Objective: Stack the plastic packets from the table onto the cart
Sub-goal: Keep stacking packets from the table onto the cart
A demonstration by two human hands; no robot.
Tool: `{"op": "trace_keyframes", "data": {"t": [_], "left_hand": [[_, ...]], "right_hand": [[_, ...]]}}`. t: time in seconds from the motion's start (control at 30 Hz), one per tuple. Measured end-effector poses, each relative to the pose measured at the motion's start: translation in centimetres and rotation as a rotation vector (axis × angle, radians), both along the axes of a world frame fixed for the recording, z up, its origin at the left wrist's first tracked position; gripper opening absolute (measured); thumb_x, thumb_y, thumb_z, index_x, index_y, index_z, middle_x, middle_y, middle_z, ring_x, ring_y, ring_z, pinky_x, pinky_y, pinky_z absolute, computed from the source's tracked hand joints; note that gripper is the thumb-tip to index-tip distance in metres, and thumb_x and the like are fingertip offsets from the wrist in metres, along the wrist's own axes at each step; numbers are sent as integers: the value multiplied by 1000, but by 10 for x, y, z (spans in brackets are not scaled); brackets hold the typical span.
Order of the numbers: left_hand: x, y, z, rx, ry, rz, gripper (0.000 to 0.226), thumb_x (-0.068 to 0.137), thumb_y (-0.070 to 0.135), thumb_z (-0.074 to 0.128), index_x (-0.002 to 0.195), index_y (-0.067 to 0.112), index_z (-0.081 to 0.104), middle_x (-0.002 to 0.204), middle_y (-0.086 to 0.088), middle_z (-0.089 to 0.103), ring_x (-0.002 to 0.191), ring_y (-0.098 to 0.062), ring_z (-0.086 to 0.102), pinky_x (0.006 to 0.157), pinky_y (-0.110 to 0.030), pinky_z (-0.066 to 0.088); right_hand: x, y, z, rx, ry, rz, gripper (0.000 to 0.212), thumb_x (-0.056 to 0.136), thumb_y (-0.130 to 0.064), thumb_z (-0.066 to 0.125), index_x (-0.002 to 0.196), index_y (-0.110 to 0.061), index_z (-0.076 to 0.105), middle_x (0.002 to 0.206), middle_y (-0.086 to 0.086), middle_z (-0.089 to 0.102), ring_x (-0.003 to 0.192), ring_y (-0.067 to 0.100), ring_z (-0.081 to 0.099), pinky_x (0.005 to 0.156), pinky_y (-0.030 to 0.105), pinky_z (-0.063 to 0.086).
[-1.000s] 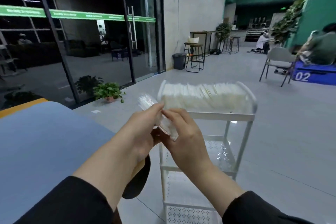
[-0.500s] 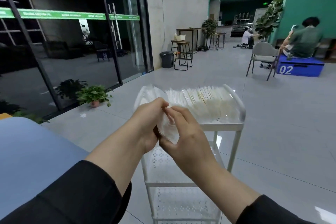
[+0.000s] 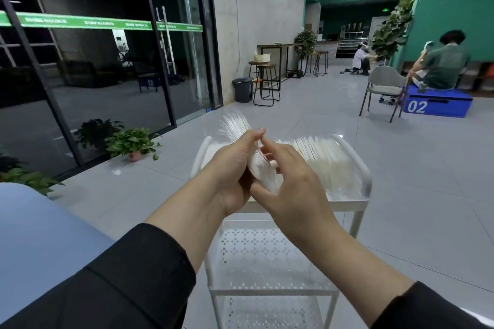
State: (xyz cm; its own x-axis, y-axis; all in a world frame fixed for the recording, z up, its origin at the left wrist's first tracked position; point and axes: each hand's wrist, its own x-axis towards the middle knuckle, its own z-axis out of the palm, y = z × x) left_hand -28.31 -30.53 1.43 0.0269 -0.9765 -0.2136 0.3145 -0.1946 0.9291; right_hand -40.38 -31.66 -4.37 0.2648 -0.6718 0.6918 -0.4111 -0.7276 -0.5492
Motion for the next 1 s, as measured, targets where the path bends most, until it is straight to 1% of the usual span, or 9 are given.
{"op": "trace_keyframes", "data": {"t": [0.2, 0.37, 0.43, 0.5, 0.6, 0.7, 0.8, 0.87, 1.0], "left_hand": [[6, -13, -4, 72, -28, 92, 20, 94, 24, 59, 81, 10, 63, 62, -7, 60, 48, -22, 61, 48, -25, 53], [8, -21, -9, 32, -34, 185, 13, 91, 21, 68, 88, 9, 69, 67, -7, 64, 52, -24, 64, 47, -26, 52], [7, -24, -10, 1, -78, 223, 13, 87, 19, 69, 86, 6, 70, 76, -10, 69, 64, -28, 68, 58, -29, 54], [11, -25, -6, -10, -116, 267, 29, 79, 24, 72, 100, 4, 69, 98, -14, 71, 88, -36, 70, 80, -39, 58], [23, -26, 8, -54, -207, 310, 56, 71, 33, 78, 121, 13, 63, 123, -9, 59, 116, -36, 57, 103, -51, 44], [42, -33, 21, -115, -370, 387, 45, 86, 29, 73, 126, 14, 58, 122, -4, 51, 107, -24, 47, 94, -39, 34], [57, -41, 26, -130, -460, 423, 42, 82, 30, 75, 119, 14, 61, 117, -4, 55, 96, -18, 50, 85, -37, 41], [58, -44, 23, -110, -509, 423, 37, 81, 29, 77, 113, 15, 63, 109, -3, 56, 93, -20, 50, 76, -34, 41], [59, -50, 15, -79, -537, 417, 32, 82, 26, 75, 110, 15, 65, 100, -2, 57, 88, -21, 51, 74, -34, 42]], "right_hand": [[-10, -19, -8, 36, 81, 151, 60, 85, -43, 76, 138, -22, 57, 134, -16, 55, 124, -2, 50, 104, 12, 38], [-13, -27, -11, 27, 87, 185, 57, 91, -56, 60, 136, -21, 61, 139, -18, 53, 131, -3, 48, 106, 12, 37], [-15, -29, -8, 14, 52, 212, 50, 96, -52, 53, 133, -20, 64, 137, -17, 58, 129, -3, 51, 105, 13, 39], [-21, -36, 2, -39, 4, 209, 43, 101, -46, 48, 127, -18, 67, 128, -12, 65, 123, -1, 56, 102, 16, 43], [-37, -65, 28, -142, -32, 40, 26, 103, -31, 49, 113, -19, 70, 112, -9, 67, 108, 4, 61, 96, 25, 48], [-46, -96, 57, 20, 416, -4, 24, 104, -26, 48, 117, -29, 68, 121, -14, 64, 112, 6, 57, 99, 29, 44], [-37, -119, 67, 94, 830, 117, 29, 104, -24, 46, 121, -37, 65, 136, -20, 57, 124, 8, 53, 105, 30, 39], [-26, -128, 66, 132, 968, 187, 32, 103, -22, 46, 122, -39, 65, 140, -21, 54, 128, 9, 51, 110, 32, 37], [-15, -138, 64, 101, 1107, 226, 31, 99, -27, 47, 120, -41, 65, 134, -18, 56, 124, 11, 52, 110, 37, 40]]}}
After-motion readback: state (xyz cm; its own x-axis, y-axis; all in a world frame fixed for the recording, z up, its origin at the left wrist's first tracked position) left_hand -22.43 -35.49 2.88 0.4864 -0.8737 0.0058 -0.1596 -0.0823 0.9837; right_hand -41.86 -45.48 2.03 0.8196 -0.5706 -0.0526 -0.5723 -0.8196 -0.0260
